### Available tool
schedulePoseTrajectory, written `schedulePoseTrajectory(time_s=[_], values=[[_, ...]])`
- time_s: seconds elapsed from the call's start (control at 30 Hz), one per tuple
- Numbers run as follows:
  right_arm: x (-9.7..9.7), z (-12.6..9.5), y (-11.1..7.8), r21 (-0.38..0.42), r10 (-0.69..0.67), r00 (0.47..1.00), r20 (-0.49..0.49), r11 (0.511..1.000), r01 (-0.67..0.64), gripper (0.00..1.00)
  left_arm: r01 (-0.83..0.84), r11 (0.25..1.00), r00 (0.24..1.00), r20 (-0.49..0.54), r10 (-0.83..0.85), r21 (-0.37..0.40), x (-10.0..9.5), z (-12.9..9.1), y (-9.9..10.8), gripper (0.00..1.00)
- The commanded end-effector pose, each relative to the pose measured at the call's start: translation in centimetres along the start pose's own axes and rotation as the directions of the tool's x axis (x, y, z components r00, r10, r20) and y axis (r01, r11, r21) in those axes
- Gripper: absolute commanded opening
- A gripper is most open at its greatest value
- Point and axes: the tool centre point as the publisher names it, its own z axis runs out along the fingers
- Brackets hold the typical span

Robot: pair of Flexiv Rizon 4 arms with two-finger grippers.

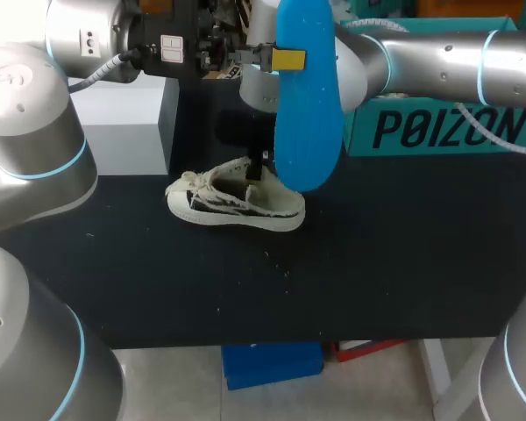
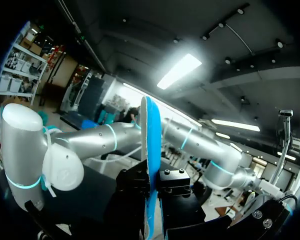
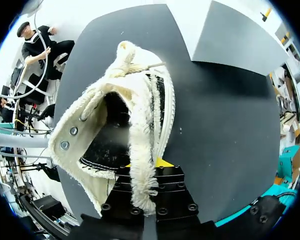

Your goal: Take the shoe out of the shoebox, open the shoe tongue, remove and reinsert the insole, then place the shoe into the shoebox

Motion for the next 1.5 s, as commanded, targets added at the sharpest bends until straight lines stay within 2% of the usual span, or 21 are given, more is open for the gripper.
schedulePoseTrajectory(time_s=[0.03,0.1,0.17,0.23,0.3,0.33,0.37,0.43,0.5,0.53,0.6,0.63,0.8,0.9,1.1,1.27,1.37,1.4,1.47,1.5], values=[[0.5,-4.6,-1.6,0.009,0.147,0.987,0.071,0.989,-0.148,0.00,-0.001,1.000,1.000,0.003,0.001,0.002,0.0,0.1,0.1,0.00],[0.4,-4.9,-2.1,0.025,0.213,0.973,0.093,0.976,-0.216,0.00,-0.001,1.000,1.000,0.003,0.001,0.002,0.0,0.1,0.1,0.00],[0.2,-5.1,-2.6,0.038,0.328,0.937,0.123,0.942,-0.335,0.00,-0.001,1.000,1.000,0.003,0.001,0.002,0.0,0.1,0.1,0.00],[0.1,-5.4,-2.8,0.006,0.421,0.898,0.125,0.905,-0.425,0.00,-0.001,1.000,1.000,0.003,0.001,0.002,0.0,0.1,0.1,0.00],[-0.2,-5.4,-3.1,-0.013,0.552,0.820,0.154,0.830,-0.557,0.00,-0.001,1.000,1.000,0.003,0.001,0.002,0.0,0.1,0.1,0.00],[-0.2,-5.4,-3.2,-0.023,0.584,0.796,0.158,0.808,-0.589,0.00,-0.001,1.000,1.000,0.003,0.001,0.002,0.0,0.1,0.1,0.00],[-0.3,-5.5,-3.4,-0.043,0.656,0.734,0.177,0.750,-0.660,0.00,-0.001,1.000,1.000,0.003,0.001,0.002,0.0,0.1,0.1,0.00],[-0.3,-5.5,-3.4,-0.068,0.719,0.670,0.185,0.690,-0.721,0.00,-0.001,1.000,1.000,0.003,0.001,0.002,0.0,0.1,0.1,0.00],[-0.2,-5.3,-3.5,-0.102,0.807,0.559,0.188,0.582,-0.807,0.00,-0.001,1.000,1.000,0.003,0.001,0.002,0.0,0.1,0.1,0.00],[-0.2,-5.3,-3.5,-0.112,0.814,0.549,0.187,0.573,-0.812,0.00,-0.001,1.000,1.000,0.003,0.001,0.002,0.0,0.1,0.1,0.00],[0.0,-5.0,-3.4,-0.141,0.864,0.469,0.182,0.495,-0.857,0.00,-0.001,1.000,1.000,0.003,0.001,0.002,0.0,0.1,0.1,0.00],[0.1,-4.9,-3.4,-0.148,0.871,0.459,0.174,0.484,-0.862,0.00,-0.001,1.000,1.000,0.003,0.001,0.002,0.0,0.1,0.1,0.00],[0.5,-4.0,-3.3,-0.202,0.943,0.297,0.151,0.323,-0.924,0.00,-0.001,1.000,1.000,0.003,0.001,0.002,0.0,0.1,0.1,0.00],[0.7,-3.4,-3.3,-0.226,0.963,0.231,0.139,0.258,-0.939,0.00,-0.001,1.000,1.000,0.003,0.001,0.002,0.0,0.1,0.1,0.00],[1.2,-2.4,-2.8,-0.248,0.981,0.143,0.128,0.171,-0.954,0.00,-0.001,1.000,1.000,0.003,0.001,0.002,0.0,0.1,0.1,0.00],[1.4,-2.0,-2.9,-0.256,0.985,0.105,0.138,0.138,-0.957,0.00,-0.001,1.000,1.000,0.003,0.001,0.002,0.0,0.1,0.1,0.00],[1.5,-1.6,-3.0,-0.259,0.984,0.102,0.143,0.137,-0.956,0.00,-0.001,1.000,1.000,0.003,0.001,0.002,0.0,0.1,0.1,0.00],[1.6,-1.3,-3.0,-0.258,0.978,0.118,0.173,0.160,-0.953,0.00,-0.001,1.000,1.000,0.003,0.001,0.002,0.0,0.1,0.1,0.00],[1.7,-0.8,-2.8,-0.261,0.978,0.130,0.160,0.169,-0.950,0.00,-0.001,1.000,1.000,0.003,0.001,0.002,0.0,0.1,0.1,0.00],[1.7,-0.6,-2.8,-0.261,0.972,0.146,0.184,0.191,-0.946,0.00,-0.001,1.000,1.000,0.003,0.001,0.002,0.0,0.1,0.1,0.00]])
